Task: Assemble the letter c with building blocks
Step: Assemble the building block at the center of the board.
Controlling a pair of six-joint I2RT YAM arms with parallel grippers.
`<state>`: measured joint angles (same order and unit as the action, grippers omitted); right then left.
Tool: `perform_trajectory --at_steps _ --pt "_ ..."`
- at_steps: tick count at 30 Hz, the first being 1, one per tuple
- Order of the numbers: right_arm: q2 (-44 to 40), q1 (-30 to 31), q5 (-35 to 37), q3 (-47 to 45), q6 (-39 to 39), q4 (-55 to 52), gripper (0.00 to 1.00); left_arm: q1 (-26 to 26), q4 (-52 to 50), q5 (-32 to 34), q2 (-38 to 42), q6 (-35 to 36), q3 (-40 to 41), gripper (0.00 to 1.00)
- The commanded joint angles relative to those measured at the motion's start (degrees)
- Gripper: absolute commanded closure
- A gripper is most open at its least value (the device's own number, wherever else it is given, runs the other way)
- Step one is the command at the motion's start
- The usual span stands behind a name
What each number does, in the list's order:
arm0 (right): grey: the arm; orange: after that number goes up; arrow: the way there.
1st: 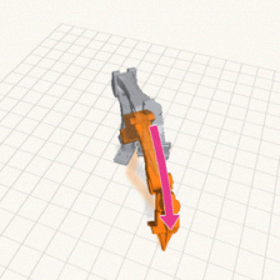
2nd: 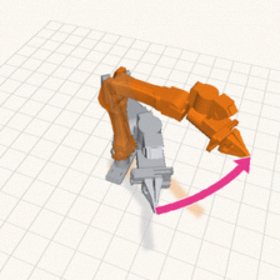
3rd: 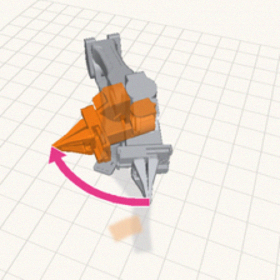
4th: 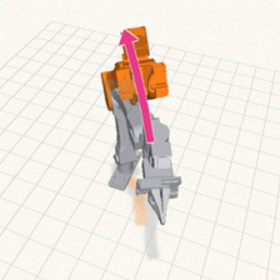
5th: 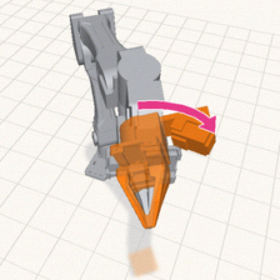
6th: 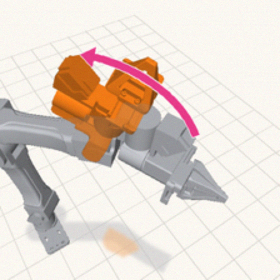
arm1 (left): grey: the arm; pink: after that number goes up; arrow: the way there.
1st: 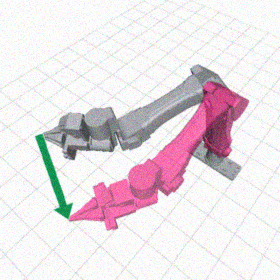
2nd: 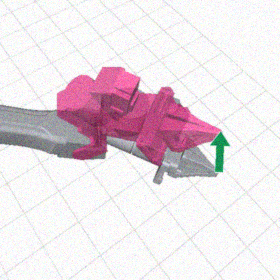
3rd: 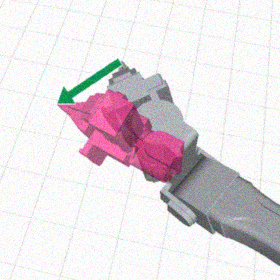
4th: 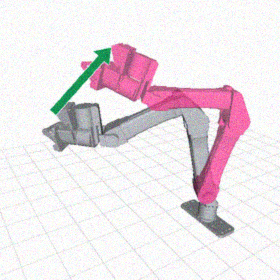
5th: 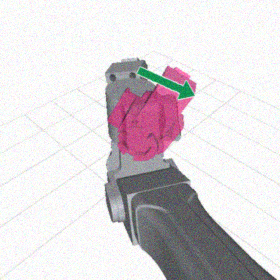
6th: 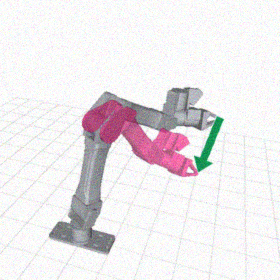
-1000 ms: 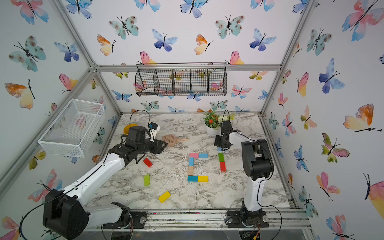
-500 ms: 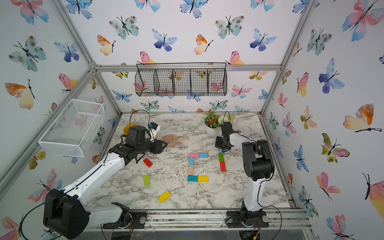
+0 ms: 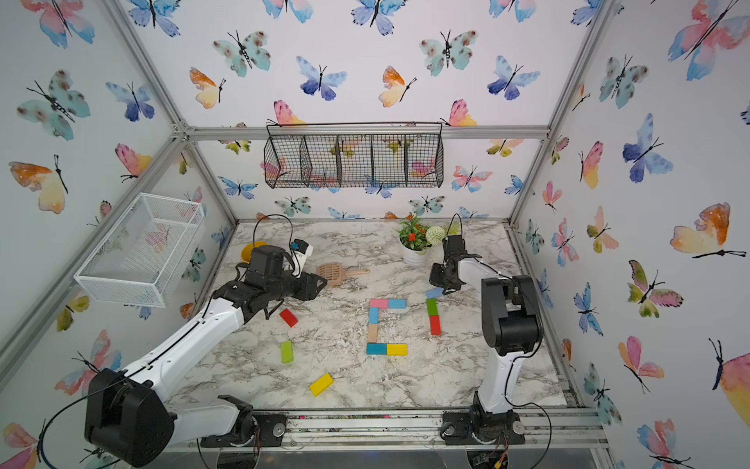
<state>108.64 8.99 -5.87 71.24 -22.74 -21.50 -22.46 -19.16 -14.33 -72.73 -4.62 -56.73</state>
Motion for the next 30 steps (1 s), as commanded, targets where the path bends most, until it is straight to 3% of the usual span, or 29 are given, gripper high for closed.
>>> perform_trajectory --at_steps 1,11,30 --pt "-2.7 -1.2 0.9 -1.0 1.2 -1.0 0.8 0.4 -0.3 -1.1 -0.4 -0.4 -1.6 0.4" --pt "-0.9 -2.7 -4.5 -1.1 2.1 -0.7 0.7 0.4 -0.2 -1.1 -0.5 -0.4 -1.7 0.4" --pt "0.1 -2.8 -6.4 -4.2 3.6 -0.2 0.62 0.8 -0.3 -1.4 -1.2 -0.3 -2.0 0.4"
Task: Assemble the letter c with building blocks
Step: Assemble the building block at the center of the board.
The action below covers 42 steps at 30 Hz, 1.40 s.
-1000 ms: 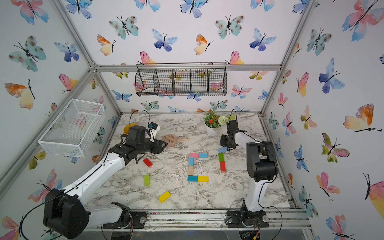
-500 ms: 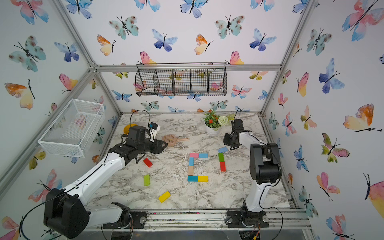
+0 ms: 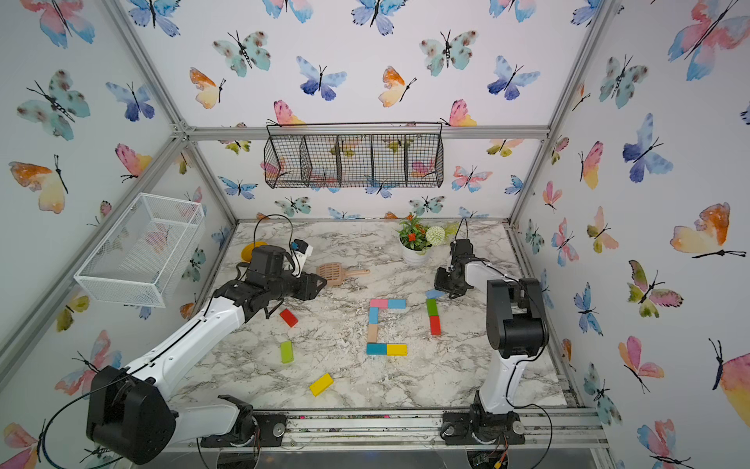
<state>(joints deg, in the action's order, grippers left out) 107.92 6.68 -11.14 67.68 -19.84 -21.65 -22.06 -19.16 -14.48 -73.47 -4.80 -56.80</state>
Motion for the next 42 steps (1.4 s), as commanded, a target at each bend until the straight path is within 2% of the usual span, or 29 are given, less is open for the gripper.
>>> perform_trajectory --at_steps 1,42 --pt "0.9 -0.4 -1.2 -0.7 0.7 -0.1 0.61 0.4 -0.3 -1.3 -0.4 -0.2 -1.9 0.4" --pt "-2.5 -0.4 -3.0 -3.4 0.2 -0.1 0.59 0.5 -0.3 -0.9 -0.3 -0.1 -1.7 0.4"
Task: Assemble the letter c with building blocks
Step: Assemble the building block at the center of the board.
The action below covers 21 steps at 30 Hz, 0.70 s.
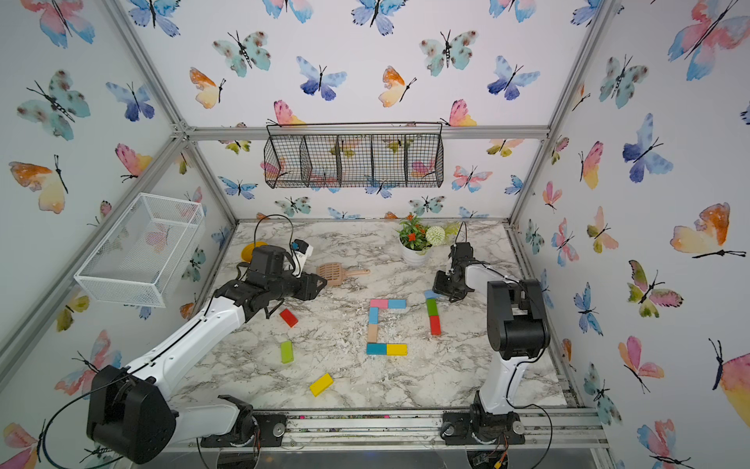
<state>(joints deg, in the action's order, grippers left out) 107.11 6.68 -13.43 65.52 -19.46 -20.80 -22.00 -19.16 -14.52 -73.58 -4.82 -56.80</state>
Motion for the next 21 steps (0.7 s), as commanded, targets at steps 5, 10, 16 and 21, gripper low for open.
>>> perform_trajectory --at_steps 5,10,16,21 --pt "-2.7 -0.4 0.1 -2.1 -0.4 -0.7 0.59 0.5 -0.3 -1.0 -0.3 0.0 -1.8 0.4" --pt "-3.0 -0.4 -0.1 -1.8 -0.3 -1.1 0.6 0.5 -0.3 -1.2 -0.5 -0.1 -2.0 0.4" --pt "-4.7 -0.4 2.2 0.2 -0.2 -2.3 0.6 0.5 -0.3 -1.1 -0.4 -0.1 -1.9 0.4" --pt "-4.6 -0.4 1.2 2.2 0.1 -3.1 0.63 0.6 -0.4 -1.1 -0.5 -0.1 -1.9 0.4"
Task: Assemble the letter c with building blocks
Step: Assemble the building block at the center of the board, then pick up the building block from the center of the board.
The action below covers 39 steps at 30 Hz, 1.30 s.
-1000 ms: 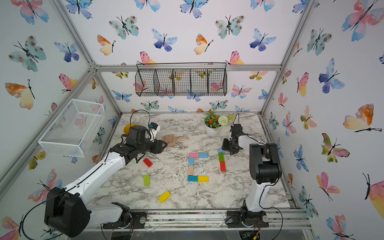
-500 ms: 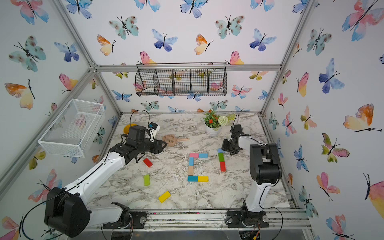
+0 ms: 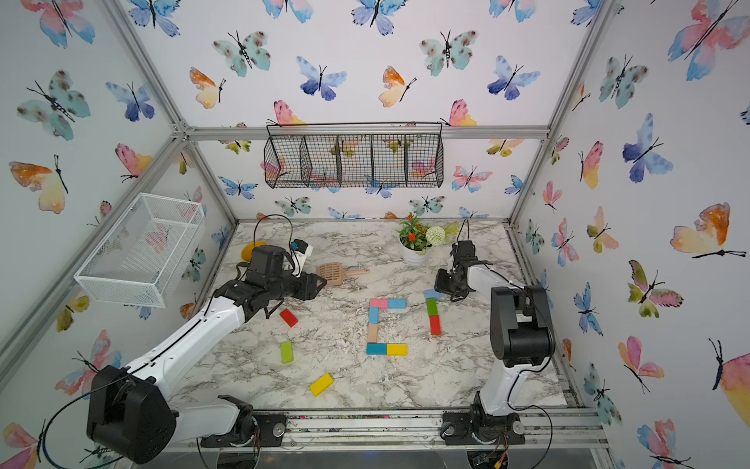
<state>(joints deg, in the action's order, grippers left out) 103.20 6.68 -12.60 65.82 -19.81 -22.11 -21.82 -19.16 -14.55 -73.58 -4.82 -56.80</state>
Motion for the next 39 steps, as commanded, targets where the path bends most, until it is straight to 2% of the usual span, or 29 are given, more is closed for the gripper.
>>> perform_trajectory --at_steps 1,3,9,11,20,28,32,36,39 --pt "-0.5 -0.4 -0.3 2.1 0.6 -1.7 0.64 0.5 -0.4 -1.1 -0.4 -0.1 -1.9 0.4" --pt "-0.5 -0.4 -1.3 1.9 0.6 -1.3 0.67 0.5 -0.4 -0.9 -0.5 -0.1 -1.8 0.41" --pt "-4.3 -0.1 -5.5 -0.4 0.8 0.4 0.84 0.5 -1.8 -0.8 -1.4 -2.8 -3.1 0.41" --pt "-5.6 0.7 -5.7 -0.3 1.2 -0.8 0.84 0.6 -4.8 -0.4 -2.1 -5.1 -4.7 0.4" --pt "-10.7 7.7 -7.0 -3.7 2.4 -3.5 0.8 0.5 -15.9 3.2 -1.2 -11.5 -4.2 0.42" --pt "-11.4 14.1 -8.4 -6.9 1.8 -2.1 0.75 0.9 -22.3 12.7 2.8 -18.0 1.0 0.37" --pt "-12.4 15.0 -9.0 -7.5 0.9 -1.1 0.68 3.0 -24.4 12.9 2.8 -20.7 3.2 0.35" --pt "-13.7 15.1 -9.8 -8.1 0.1 -0.4 0.67 3.2 -25.2 15.6 3.8 -22.7 5.1 0.29" --pt "-14.2 15.4 -10.3 -8.5 0.5 -0.1 0.66 6.1 -23.4 16.4 3.3 -23.1 8.0 0.28"
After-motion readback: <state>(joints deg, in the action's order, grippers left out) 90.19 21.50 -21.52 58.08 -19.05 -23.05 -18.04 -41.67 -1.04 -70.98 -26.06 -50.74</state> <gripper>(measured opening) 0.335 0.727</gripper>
